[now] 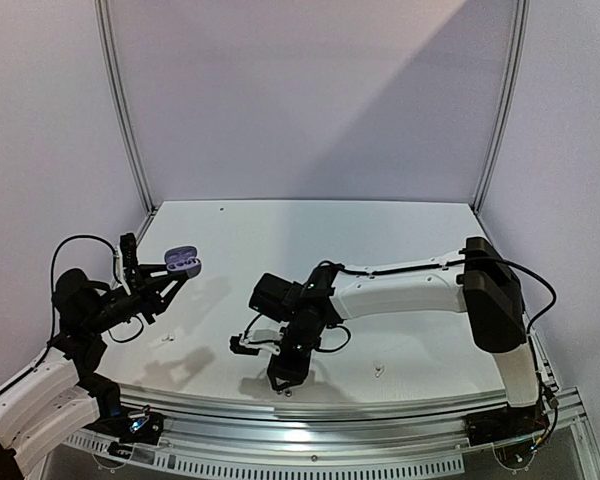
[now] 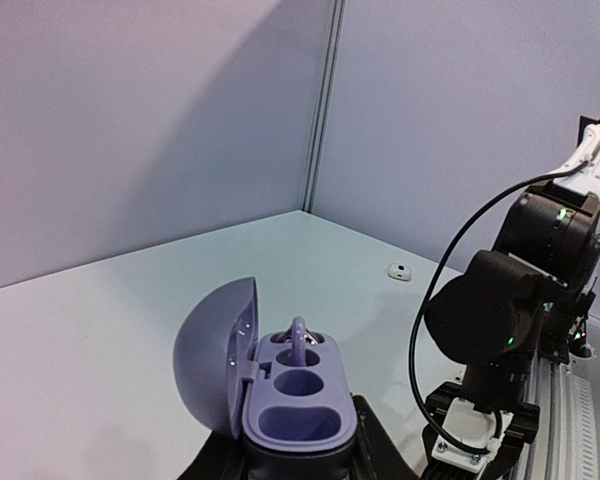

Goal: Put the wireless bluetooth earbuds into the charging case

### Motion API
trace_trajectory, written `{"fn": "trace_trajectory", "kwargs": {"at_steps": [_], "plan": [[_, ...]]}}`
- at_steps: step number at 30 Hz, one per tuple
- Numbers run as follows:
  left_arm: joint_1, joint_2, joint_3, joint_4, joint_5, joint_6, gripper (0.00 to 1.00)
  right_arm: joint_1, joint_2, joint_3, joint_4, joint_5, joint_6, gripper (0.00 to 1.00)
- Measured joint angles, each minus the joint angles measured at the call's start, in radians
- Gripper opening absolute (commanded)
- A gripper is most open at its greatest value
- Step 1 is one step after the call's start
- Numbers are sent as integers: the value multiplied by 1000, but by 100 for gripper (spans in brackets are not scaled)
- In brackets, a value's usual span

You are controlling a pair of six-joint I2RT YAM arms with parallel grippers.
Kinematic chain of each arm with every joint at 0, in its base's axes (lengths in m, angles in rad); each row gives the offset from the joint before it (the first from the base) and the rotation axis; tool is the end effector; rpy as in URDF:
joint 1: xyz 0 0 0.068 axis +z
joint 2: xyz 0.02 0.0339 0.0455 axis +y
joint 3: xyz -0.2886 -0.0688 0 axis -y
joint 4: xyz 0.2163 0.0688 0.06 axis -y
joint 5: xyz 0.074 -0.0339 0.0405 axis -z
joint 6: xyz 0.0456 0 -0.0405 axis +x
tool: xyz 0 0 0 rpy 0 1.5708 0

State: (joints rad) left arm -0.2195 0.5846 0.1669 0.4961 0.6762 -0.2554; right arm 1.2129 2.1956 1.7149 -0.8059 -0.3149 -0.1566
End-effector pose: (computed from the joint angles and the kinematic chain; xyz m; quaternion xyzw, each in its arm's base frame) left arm 0.1017 -0.0519 0.2484 0.2320 0.6447 -0.3818 0.6203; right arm 0.1413 0.4182 0.1881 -0.6356 0.7432 0.2046 0.0426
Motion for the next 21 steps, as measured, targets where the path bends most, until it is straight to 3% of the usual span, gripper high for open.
{"fn": "trace_trajectory", "kwargs": {"at_steps": [21], "plan": [[0, 0, 0, 0, 0, 0, 0, 40, 26, -2, -2, 85, 3, 36]]}}
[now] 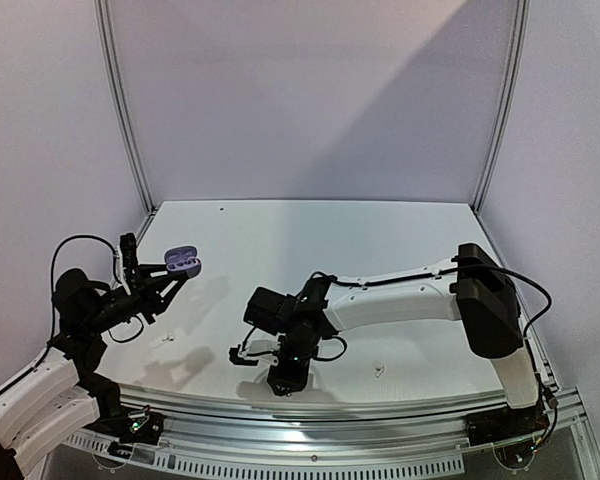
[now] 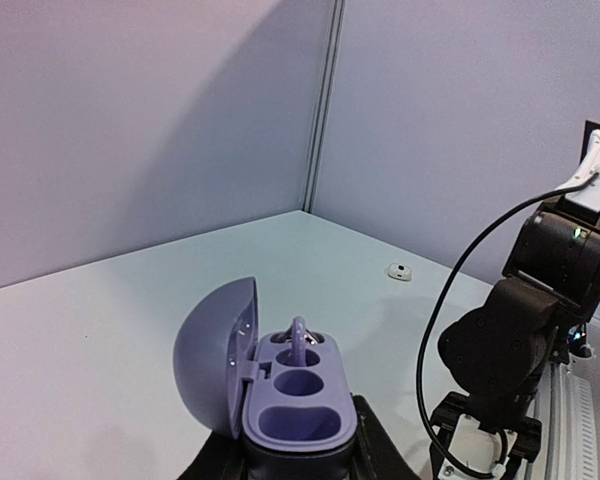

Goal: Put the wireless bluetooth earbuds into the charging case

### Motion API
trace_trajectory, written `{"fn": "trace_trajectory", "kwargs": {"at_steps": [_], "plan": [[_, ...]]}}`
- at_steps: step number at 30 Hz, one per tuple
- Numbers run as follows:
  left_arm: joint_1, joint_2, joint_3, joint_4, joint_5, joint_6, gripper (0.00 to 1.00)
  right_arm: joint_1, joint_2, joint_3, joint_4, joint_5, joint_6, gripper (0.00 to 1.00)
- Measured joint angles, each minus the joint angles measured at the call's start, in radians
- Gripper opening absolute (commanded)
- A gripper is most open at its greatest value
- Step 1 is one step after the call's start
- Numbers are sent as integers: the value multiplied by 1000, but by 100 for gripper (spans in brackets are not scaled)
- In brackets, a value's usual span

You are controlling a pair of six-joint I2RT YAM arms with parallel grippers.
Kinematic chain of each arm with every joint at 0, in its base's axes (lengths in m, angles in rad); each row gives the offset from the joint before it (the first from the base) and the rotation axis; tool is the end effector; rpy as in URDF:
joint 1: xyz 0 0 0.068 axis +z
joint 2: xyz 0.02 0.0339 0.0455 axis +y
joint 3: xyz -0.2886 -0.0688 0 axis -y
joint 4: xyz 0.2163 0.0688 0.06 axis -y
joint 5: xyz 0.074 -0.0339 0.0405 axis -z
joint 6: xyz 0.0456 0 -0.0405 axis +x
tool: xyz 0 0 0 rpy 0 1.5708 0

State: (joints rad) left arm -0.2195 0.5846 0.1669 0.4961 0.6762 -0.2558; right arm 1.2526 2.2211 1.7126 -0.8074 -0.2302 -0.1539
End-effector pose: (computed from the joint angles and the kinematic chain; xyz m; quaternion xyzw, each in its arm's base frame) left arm 0.1017 -0.0519 0.2484 0.2319 0.6447 -0.3819 0.6202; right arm 0.1286 0.4238 0.1757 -0.6483 0.7421 0.1631 0.0482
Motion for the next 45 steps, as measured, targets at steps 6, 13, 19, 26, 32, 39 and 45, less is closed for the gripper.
{"fn": "trace_trajectory", "kwargs": {"at_steps": [6, 13, 19, 26, 32, 39, 45], "plan": [[0, 0, 0, 0, 0, 0, 0, 0, 0, -14, 0, 11, 1, 34], [0, 0, 0, 0, 0, 0, 0, 0, 0, -16, 3, 11, 16, 34], [0, 0, 0, 0, 0, 0, 0, 0, 0, -16, 2, 11, 19, 37], [0, 0, 0, 0, 0, 0, 0, 2, -6, -26, 7, 10, 28, 35], [0, 0, 0, 0, 0, 0, 0, 2, -6, -26, 8, 8, 44, 30], [0, 0, 0, 0, 0, 0, 0, 2, -6, -26, 8, 6, 51, 27], [0, 0, 0, 0, 0, 0, 0, 2, -9, -26, 9, 31, 60, 24]]}}
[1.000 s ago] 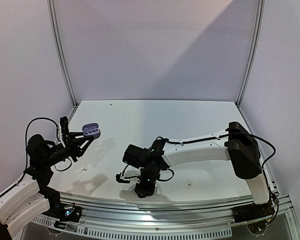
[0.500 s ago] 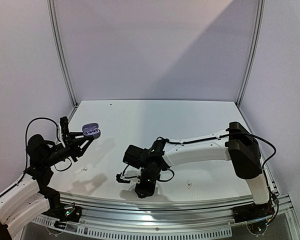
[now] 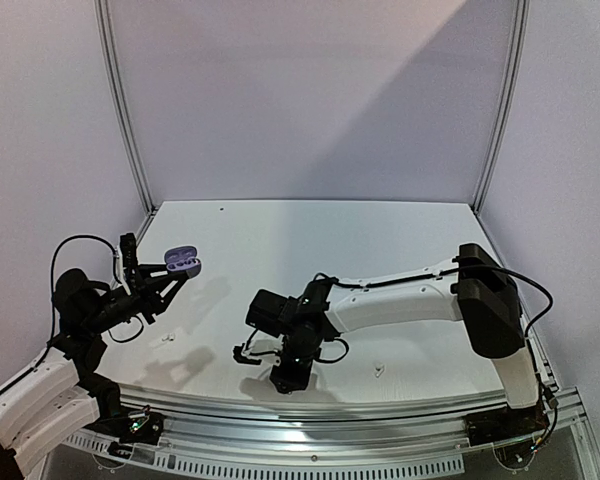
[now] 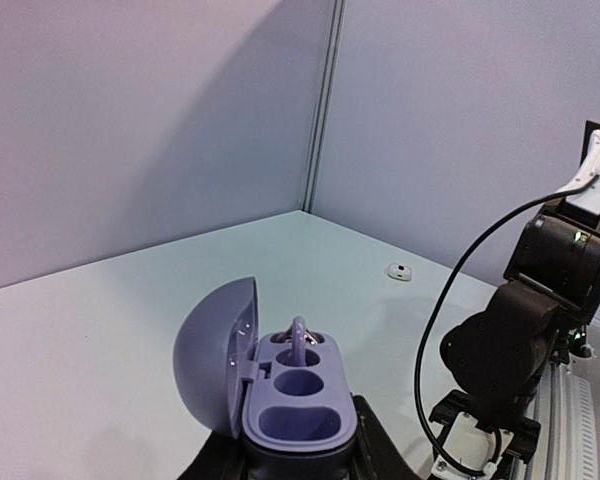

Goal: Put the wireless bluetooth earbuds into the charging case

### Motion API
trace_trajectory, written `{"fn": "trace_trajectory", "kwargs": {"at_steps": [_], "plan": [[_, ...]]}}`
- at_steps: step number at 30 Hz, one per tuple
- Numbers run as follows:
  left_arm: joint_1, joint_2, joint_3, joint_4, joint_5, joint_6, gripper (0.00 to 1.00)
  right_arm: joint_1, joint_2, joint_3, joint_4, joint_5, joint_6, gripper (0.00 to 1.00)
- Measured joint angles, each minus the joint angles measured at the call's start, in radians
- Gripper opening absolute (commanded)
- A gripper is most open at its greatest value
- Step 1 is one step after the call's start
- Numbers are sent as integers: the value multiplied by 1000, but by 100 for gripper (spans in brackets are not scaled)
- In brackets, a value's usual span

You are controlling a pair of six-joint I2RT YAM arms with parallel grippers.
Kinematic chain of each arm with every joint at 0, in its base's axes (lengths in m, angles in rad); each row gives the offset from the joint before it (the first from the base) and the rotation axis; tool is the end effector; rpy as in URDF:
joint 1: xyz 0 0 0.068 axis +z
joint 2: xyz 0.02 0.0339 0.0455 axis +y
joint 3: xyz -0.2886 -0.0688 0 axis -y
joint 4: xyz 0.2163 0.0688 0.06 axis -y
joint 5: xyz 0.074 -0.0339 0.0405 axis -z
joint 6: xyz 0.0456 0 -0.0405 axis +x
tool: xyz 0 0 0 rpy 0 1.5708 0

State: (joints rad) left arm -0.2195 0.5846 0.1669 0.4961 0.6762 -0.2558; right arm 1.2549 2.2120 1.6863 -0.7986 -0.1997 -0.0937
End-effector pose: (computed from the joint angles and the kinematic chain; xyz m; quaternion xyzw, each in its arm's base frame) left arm 0.1017 -0.0519 0.2484 0.2319 0.6447 -0.3819 0.6202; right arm 0.1277 0.4199 0.1730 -0.6261 0.7637 0.1498 0.0480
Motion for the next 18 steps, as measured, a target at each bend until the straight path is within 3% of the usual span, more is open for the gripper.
{"fn": "trace_trajectory", "kwargs": {"at_steps": [13, 18], "plan": [[0, -2, 0, 0, 0, 0, 0, -5, -49, -20, 30, 73, 1, 12], [0, -2, 0, 0, 0, 0, 0, -11, -49, -20, 29, 79, -1, 12]]}}
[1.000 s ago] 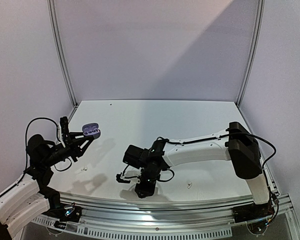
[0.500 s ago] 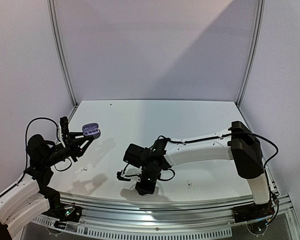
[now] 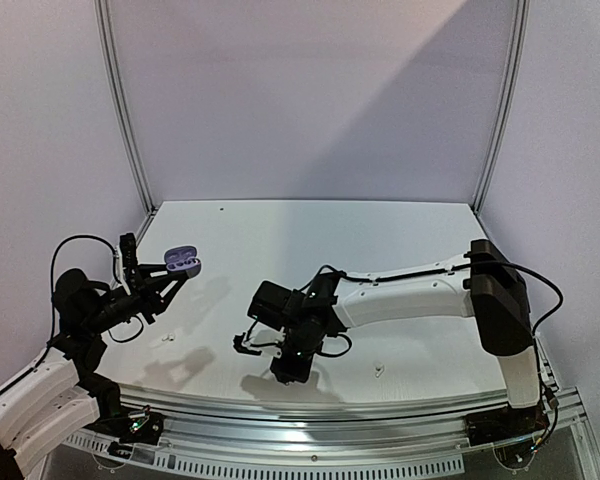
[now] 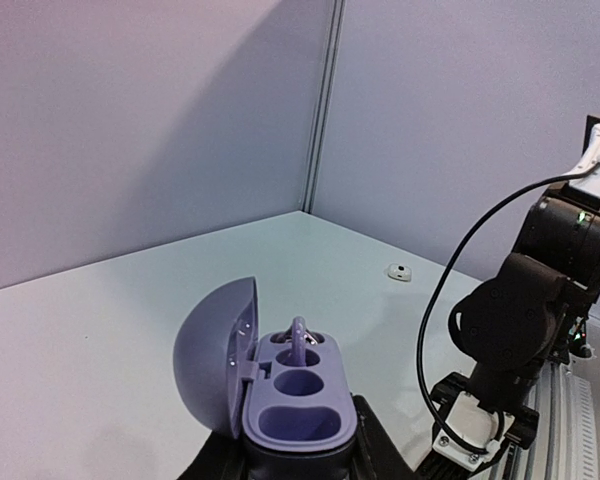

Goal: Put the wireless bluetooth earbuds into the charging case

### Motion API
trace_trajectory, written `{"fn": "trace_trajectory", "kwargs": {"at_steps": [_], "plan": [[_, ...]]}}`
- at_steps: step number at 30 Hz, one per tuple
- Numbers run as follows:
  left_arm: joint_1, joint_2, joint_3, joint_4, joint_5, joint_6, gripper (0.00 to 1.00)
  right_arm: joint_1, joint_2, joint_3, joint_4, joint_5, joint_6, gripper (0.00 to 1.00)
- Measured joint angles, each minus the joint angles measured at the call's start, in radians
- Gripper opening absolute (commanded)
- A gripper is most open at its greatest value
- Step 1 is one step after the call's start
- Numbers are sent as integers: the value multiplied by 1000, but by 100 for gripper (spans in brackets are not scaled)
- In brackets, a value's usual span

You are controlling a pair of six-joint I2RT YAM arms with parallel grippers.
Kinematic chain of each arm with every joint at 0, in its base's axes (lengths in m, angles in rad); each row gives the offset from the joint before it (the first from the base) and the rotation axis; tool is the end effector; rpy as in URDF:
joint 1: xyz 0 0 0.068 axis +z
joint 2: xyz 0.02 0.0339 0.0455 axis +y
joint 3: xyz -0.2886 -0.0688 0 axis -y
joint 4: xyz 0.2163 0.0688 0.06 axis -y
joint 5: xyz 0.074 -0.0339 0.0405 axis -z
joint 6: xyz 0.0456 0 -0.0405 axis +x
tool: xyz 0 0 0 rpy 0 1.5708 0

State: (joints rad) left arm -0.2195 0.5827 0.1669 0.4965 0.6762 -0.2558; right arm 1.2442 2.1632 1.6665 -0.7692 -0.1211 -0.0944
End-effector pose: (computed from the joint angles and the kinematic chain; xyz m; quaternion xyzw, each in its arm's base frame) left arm 0.1015 -0.0519 0.2487 0.2322 0.6439 -0.3818 0.6210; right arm 0.1346 0.4144 0.1888 -0.6193 0.7680 0.1326 0.0947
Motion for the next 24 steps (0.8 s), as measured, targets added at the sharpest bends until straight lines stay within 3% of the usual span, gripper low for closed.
{"fn": "trace_trajectory", "kwargs": {"at_steps": [9, 17, 24], "plan": [[0, 0, 0, 0, 0, 0, 0, -2, 0, 0, -5, 42, 2, 11], [0, 11, 0, -1, 12, 1, 0, -4, -33, 21, -26, 215, -24, 11], [-56, 74, 32, -24, 24, 42, 0, -4, -131, 259, -42, 381, -125, 11]]}}
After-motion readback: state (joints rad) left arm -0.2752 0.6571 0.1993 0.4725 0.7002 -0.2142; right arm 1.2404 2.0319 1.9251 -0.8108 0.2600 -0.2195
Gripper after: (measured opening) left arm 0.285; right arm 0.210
